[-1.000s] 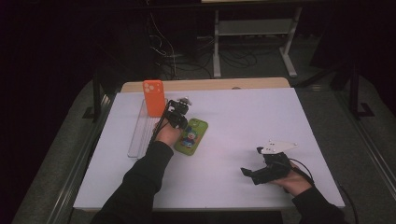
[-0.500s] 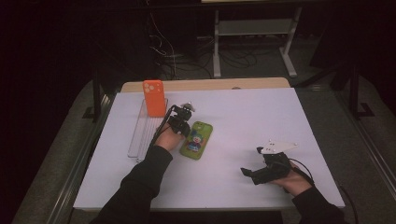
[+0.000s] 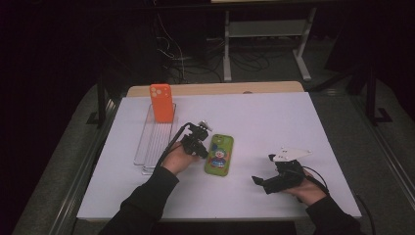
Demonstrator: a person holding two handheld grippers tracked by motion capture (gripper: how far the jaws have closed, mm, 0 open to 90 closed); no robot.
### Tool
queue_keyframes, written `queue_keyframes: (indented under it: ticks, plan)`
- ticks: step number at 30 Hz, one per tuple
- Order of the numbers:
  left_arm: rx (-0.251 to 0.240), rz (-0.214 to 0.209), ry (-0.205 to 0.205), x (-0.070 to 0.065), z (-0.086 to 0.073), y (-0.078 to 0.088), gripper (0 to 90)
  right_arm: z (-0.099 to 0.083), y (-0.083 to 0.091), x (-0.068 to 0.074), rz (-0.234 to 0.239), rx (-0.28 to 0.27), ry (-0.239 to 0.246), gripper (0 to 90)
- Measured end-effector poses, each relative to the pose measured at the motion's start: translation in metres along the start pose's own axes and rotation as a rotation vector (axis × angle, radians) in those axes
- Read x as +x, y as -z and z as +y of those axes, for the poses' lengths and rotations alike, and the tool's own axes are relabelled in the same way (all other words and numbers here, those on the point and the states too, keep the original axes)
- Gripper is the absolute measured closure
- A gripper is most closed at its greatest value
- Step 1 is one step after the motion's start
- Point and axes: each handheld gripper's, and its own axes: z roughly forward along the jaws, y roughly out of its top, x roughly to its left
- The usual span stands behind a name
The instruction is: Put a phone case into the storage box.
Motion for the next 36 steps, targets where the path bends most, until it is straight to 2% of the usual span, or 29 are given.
queue_keyframes:
  ticks: [4, 6, 7, 8, 10, 11, 14, 16, 21, 22, 25, 26, 27, 29, 31, 33, 34, 36]
  plan:
    - [0.001, -0.045, -0.027, -0.009, -0.004, -0.004, 89.4, 0.0, -0.001, 0.0, -0.001, 0.001, 0.002, 0.1]
    - [-0.004, -0.044, -0.044, -0.014, -0.005, -0.004, 89.4, 0.0, -0.001, 0.001, 0.0, 0.001, 0.0, 0.1]
    - [-0.008, -0.073, -0.045, -0.016, -0.005, -0.004, 89.4, 0.0, -0.001, 0.001, 0.0, 0.001, 0.0, 0.1]
    - [-0.005, -0.093, -0.052, -0.02, -0.005, -0.005, 89.4, 0.0, -0.001, 0.0, 0.0, 0.001, 0.0, 0.1]
    - [-0.018, -0.095, -0.072, -0.029, -0.005, -0.008, 89.4, 0.0, -0.001, 0.0, 0.001, 0.002, 0.001, 0.2]
    - [-0.018, -0.111, -0.077, -0.033, -0.005, -0.009, 89.4, 0.0, -0.001, 0.0, 0.001, 0.001, 0.001, 0.1]
    - [-0.024, -0.11, -0.112, -0.044, -0.003, -0.013, 89.4, 0.0, -0.001, 0.0, 0.001, 0.001, 0.0, 0.1]
    - [-0.034, -0.12, -0.116, -0.047, -0.001, -0.014, 89.4, 0.0, -0.001, 0.0, 0.001, 0.001, 0.001, 0.2]
    - [-0.053, -0.105, -0.146, -0.045, -0.001, -0.011, 89.3, 0.0, 0.0, 0.0, 0.002, 0.002, 0.0, 0.1]
    - [-0.067, -0.109, -0.14, -0.044, -0.002, -0.009, 88.9, 0.0, 0.0, 0.0, 0.002, 0.002, 0.0, 0.1]
    - [-0.122, -0.115, -0.171, -0.039, -0.006, 0.001, 81.1, 0.0, 0.0, 0.0, 0.001, 0.003, 0.0, 0.1]
    - [-0.123, -0.112, -0.219, -0.036, -0.008, 0.006, 75.6, 0.0, 0.0, 0.0, 0.001, 0.004, -0.001, 0.1]
    - [-0.134, -0.106, -0.229, -0.034, -0.01, 0.009, 71.7, 0.0, 0.0, 0.0, 0.001, 0.005, -0.002, 0.2]
    - [-0.161, -0.12, -0.251, -0.031, -0.017, 0.015, 64.9, 0.0, -0.001, 0.001, 0.001, 0.009, -0.005, 0.1]
    - [-0.193, -0.139, -0.253, -0.027, -0.024, 0.02, 60.5, 0.0, -0.001, 0.0, 0.002, 0.011, -0.005, 0.1]
    - [-0.246, -0.166, -0.251, -0.025, -0.031, 0.024, 55.2, 0.0, -0.001, 0.0, -0.003, 0.011, -0.008, 0.1]
    - [-0.259, -0.173, -0.276, -0.023, -0.035, 0.027, 52.3, 0.0, -0.001, 0.0, -0.004, 0.011, -0.008, 0.1]
    - [-0.296, -0.184, -0.291, -0.021, -0.042, 0.03, 46.7, 0.0, -0.001, -0.001, -0.008, 0.012, -0.016, 0.1]
